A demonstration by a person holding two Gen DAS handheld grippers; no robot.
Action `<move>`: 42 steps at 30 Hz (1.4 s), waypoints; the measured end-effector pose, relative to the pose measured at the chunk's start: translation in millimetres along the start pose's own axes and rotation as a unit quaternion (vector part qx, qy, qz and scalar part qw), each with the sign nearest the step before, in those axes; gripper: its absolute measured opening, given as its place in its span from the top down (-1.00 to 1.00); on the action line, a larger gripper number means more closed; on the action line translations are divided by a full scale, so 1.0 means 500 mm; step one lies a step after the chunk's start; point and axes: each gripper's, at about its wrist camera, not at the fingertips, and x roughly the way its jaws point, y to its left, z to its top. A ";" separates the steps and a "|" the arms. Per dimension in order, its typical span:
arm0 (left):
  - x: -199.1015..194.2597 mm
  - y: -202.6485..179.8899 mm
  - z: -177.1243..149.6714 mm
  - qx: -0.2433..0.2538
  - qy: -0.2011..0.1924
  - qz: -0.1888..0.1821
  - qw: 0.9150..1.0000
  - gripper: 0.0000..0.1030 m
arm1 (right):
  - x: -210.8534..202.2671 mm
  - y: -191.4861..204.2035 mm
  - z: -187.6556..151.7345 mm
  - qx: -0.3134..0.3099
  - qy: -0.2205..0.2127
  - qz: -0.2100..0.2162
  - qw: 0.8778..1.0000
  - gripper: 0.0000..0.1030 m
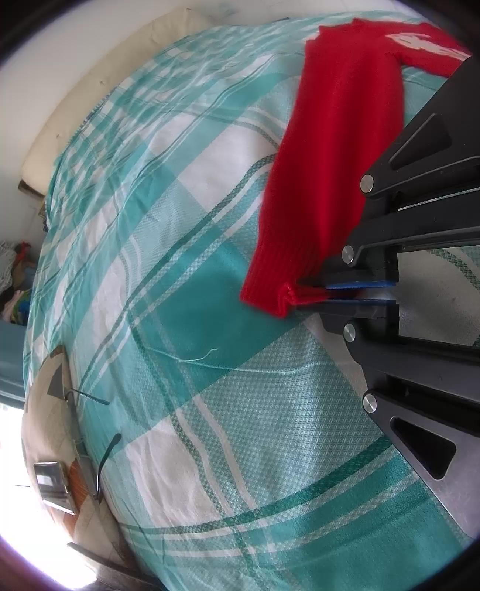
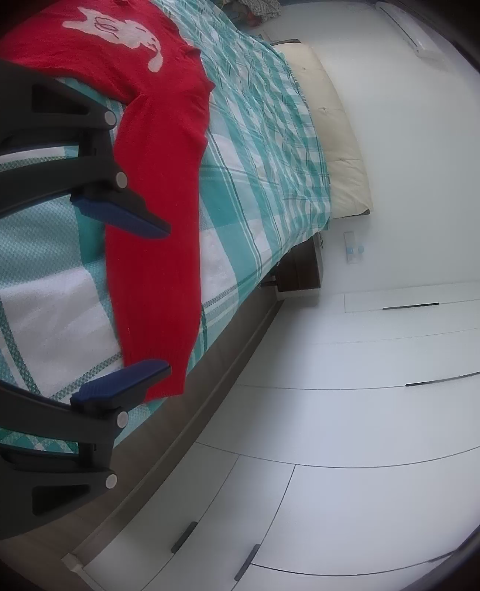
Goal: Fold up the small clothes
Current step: 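Lower the sleeve onto the sweater and open the left gripper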
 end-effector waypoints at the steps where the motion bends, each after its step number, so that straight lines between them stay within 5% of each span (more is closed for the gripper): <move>1: 0.000 0.000 0.000 -0.001 0.000 -0.001 1.000 0.94 | 0.000 0.000 0.001 0.000 0.000 0.000 1.000 -0.31; 7: -0.014 -0.001 -0.003 0.000 -0.010 -0.010 1.000 0.71 | -0.001 0.000 0.001 -0.002 -0.001 -0.001 1.000 -0.31; 11: -0.036 -0.006 -0.002 0.010 -0.034 0.015 0.999 -0.46 | -0.004 -0.002 0.002 -0.004 -0.004 -0.005 1.000 -0.37; 13: -0.049 0.000 0.000 0.004 -0.051 0.041 0.998 -0.64 | -0.005 -0.003 0.003 -0.003 -0.008 -0.007 1.000 -0.38; 25: -0.167 0.060 0.011 -0.069 -0.194 0.103 0.973 -0.87 | -0.037 -0.036 0.016 0.026 -0.049 -0.033 0.998 -0.55; 42: -0.170 -0.010 0.000 0.014 -0.209 0.111 0.971 -0.90 | -0.041 -0.056 0.022 0.046 -0.048 -0.040 0.997 -0.55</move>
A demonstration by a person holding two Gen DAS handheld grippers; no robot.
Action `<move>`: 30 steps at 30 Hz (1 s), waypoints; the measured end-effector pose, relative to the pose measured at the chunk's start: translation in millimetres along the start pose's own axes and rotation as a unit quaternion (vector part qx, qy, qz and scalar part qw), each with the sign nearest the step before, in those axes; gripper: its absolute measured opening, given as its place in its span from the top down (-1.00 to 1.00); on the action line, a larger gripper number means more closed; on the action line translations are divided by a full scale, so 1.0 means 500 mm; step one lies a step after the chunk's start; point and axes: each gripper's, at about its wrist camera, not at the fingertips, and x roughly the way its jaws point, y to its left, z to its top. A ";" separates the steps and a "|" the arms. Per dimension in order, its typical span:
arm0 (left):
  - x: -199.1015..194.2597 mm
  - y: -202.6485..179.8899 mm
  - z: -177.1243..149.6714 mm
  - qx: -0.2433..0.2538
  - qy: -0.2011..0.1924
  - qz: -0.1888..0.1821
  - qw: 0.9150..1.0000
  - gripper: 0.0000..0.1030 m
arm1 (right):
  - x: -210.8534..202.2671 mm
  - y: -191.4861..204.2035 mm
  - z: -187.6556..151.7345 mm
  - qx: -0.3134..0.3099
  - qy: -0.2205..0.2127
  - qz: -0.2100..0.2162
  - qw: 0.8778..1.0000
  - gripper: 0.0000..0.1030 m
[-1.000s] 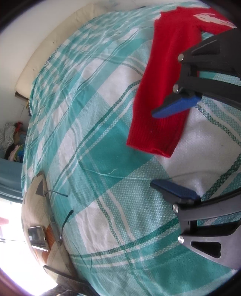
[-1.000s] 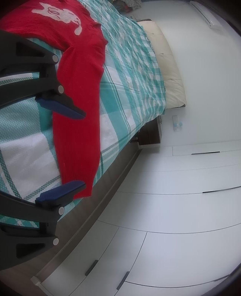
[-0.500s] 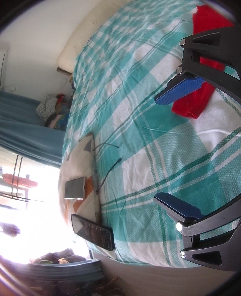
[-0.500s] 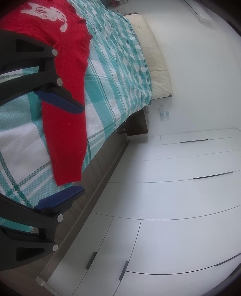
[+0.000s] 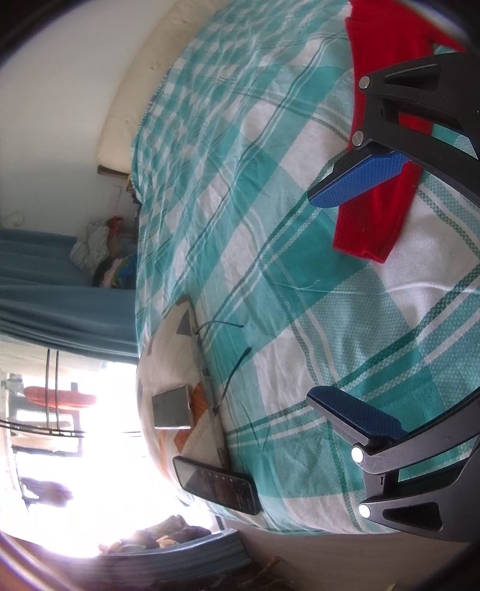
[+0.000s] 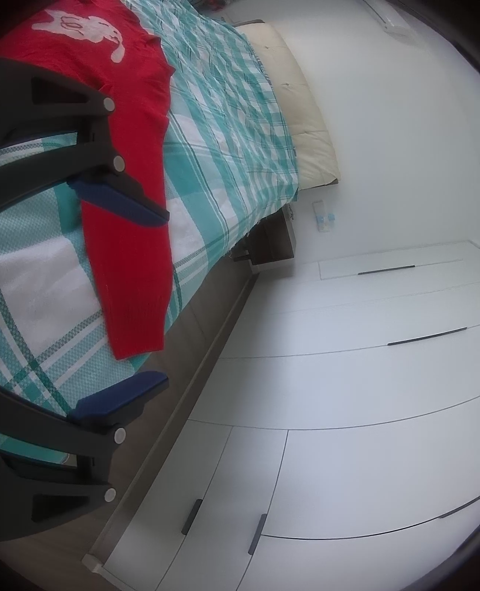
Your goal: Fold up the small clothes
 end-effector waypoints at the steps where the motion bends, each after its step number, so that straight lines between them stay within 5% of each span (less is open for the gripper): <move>1: 0.001 0.000 0.000 -0.001 0.001 0.000 1.000 -0.90 | -0.001 0.001 0.001 -0.002 -0.001 0.000 1.000 -0.55; 9: -0.003 -0.012 -0.004 0.010 -0.001 -0.009 1.000 -0.90 | 0.001 0.015 -0.001 -0.018 -0.002 0.003 1.000 -0.55; 20: -0.027 -0.097 -0.023 0.103 -0.021 -0.045 0.993 -0.91 | 0.003 0.019 -0.004 -0.020 0.000 0.003 1.000 -0.55; 30: -0.025 -0.099 -0.026 0.103 -0.015 -0.045 0.994 -0.91 | 0.003 0.019 -0.004 -0.020 0.000 0.003 1.000 -0.55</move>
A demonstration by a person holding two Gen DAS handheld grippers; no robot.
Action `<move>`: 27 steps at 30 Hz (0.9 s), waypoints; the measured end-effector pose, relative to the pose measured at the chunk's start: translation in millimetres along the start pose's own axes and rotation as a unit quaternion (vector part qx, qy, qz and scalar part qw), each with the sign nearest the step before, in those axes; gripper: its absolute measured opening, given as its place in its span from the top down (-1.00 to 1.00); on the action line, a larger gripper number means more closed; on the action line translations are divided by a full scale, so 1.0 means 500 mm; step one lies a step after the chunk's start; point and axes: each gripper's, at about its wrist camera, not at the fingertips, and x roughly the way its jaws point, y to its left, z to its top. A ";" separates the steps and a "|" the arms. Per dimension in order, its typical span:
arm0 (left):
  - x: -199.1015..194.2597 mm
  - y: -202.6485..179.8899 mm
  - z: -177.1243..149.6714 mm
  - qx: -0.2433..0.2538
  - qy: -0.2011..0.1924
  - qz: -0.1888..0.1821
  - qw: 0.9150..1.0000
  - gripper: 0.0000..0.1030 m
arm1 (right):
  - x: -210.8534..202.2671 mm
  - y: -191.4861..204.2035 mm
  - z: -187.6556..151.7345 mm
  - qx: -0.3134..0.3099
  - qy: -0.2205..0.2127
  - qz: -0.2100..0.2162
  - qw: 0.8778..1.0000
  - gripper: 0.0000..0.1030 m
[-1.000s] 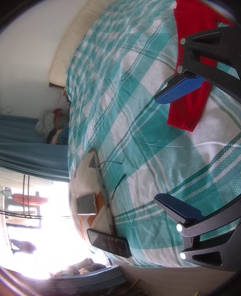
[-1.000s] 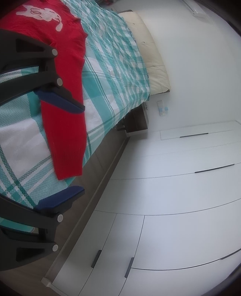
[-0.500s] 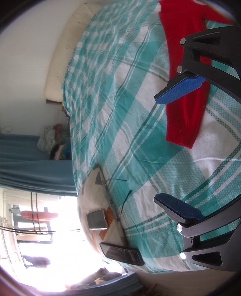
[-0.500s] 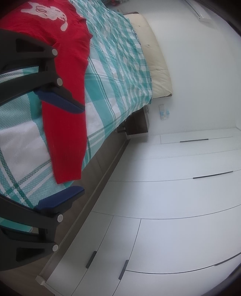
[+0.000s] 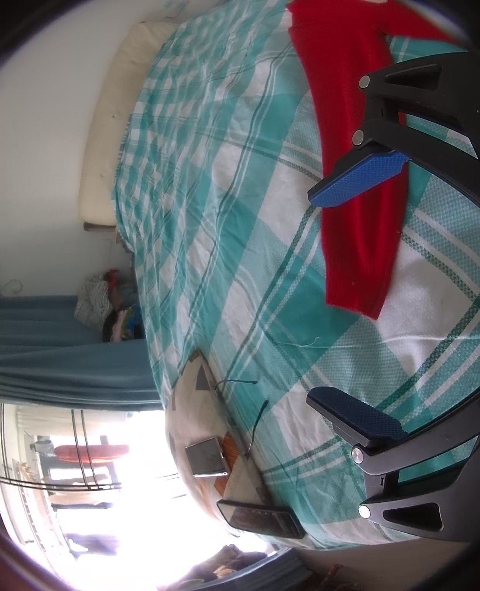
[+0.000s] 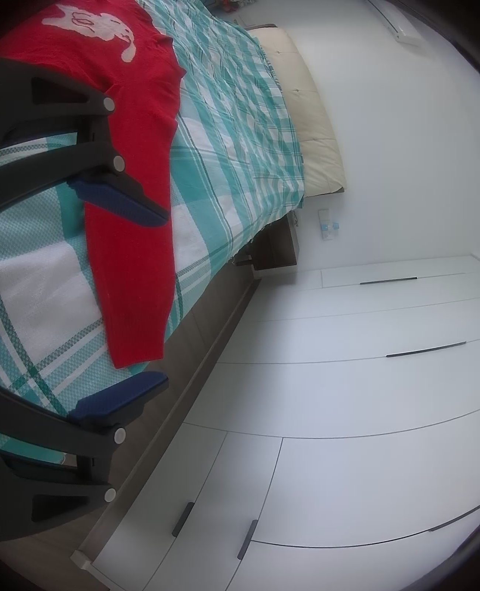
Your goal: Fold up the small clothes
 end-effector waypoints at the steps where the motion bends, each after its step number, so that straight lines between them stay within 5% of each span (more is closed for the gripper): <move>1: 0.002 0.001 0.000 -0.002 0.002 0.000 1.000 -0.91 | 0.000 0.000 0.000 0.000 0.000 0.000 1.000 -0.55; 27: 0.012 0.010 -0.004 -0.013 0.011 0.003 1.000 -0.92 | 0.002 0.001 -0.004 0.004 0.002 0.000 1.000 -0.55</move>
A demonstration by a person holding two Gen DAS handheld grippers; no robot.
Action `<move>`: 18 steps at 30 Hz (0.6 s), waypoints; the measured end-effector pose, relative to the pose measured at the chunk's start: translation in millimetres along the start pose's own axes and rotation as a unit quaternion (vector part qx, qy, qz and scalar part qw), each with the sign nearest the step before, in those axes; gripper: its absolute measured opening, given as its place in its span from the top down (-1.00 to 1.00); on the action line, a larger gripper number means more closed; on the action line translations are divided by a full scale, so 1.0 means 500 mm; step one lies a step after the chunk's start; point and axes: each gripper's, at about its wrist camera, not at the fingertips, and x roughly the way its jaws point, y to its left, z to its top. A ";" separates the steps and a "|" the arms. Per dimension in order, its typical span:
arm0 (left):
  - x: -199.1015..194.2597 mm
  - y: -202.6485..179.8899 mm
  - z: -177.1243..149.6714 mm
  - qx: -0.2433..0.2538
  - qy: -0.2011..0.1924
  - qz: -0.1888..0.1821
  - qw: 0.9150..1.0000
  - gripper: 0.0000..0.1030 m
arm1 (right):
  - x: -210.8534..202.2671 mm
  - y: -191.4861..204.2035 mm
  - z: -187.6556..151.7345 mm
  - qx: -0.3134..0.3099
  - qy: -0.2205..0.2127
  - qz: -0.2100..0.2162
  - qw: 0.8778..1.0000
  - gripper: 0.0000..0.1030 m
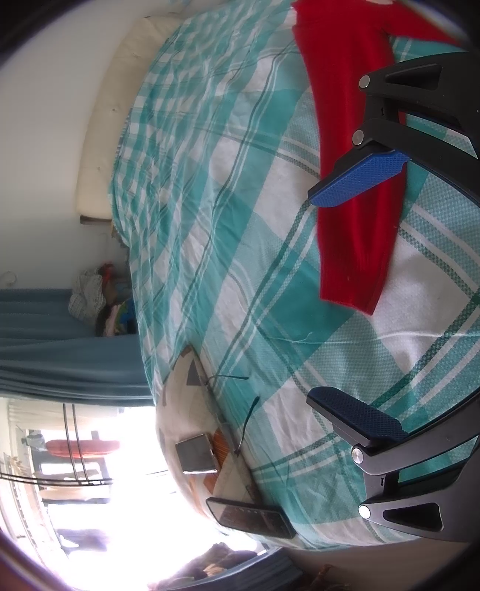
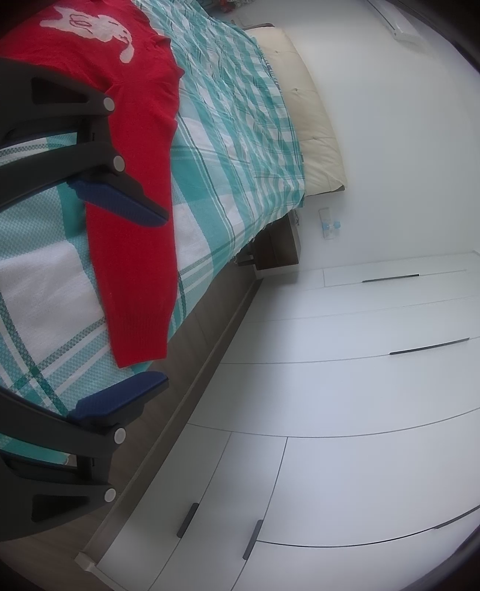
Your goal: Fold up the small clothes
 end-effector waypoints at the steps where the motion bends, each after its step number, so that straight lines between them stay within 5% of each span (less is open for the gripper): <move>1: 0.000 0.000 0.000 0.000 0.000 0.000 1.000 -0.92 | 0.000 0.000 0.000 0.000 0.000 0.000 1.000 -0.55; 18: 0.002 0.001 0.000 0.001 0.001 0.000 1.000 -0.92 | 0.001 -0.003 0.000 0.001 0.001 0.000 1.000 -0.55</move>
